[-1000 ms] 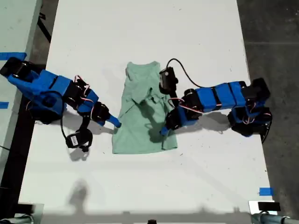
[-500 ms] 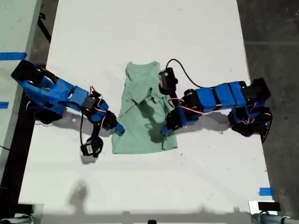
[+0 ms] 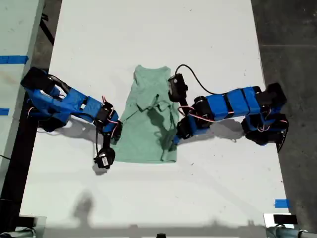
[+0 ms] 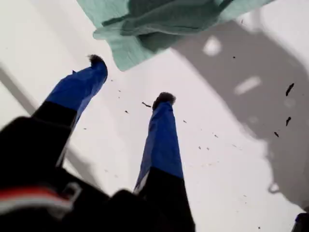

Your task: Fold tshirt

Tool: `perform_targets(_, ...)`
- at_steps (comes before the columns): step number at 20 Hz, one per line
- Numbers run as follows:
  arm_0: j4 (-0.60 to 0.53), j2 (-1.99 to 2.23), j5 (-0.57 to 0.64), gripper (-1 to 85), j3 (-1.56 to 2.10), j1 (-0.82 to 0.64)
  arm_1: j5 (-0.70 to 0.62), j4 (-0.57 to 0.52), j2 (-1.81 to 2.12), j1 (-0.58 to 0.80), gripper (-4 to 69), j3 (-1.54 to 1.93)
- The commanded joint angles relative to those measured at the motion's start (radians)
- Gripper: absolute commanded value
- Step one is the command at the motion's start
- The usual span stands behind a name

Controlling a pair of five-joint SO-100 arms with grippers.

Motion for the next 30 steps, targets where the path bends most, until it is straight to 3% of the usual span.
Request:
perform_targets(1,0.091,0.15,-0.025,0.1,-0.094,0.021,-0.015,-0.041,0.074,-0.026,23.7,0.0)
perform_targets(6,0.307,0.227,-0.044,0.1,-0.121,0.026,-0.015,-0.054,0.072,-0.034,23.5,0.011)
perform_targets(11,0.201,0.184,0.011,0.1,-0.215,0.014,0.0,-0.063,0.072,-0.044,23.2,0.029)
perform_targets(19,0.189,-0.299,0.132,1.0,-0.664,-0.044,0.006,-0.08,0.071,-0.046,22.8,0.032)
perform_targets(20,0.192,-0.341,0.16,10.0,-0.693,-0.054,0.011,-0.081,0.067,-0.051,22.8,0.032)
perform_targets(23,0.227,-0.365,0.199,17.5,-0.732,-0.069,0.021,-0.081,0.058,-0.058,22.7,0.032)
perform_targets(30,0.515,-0.086,0.176,22.4,-0.701,-0.052,0.032,-0.086,0.063,-0.067,22.6,0.032)
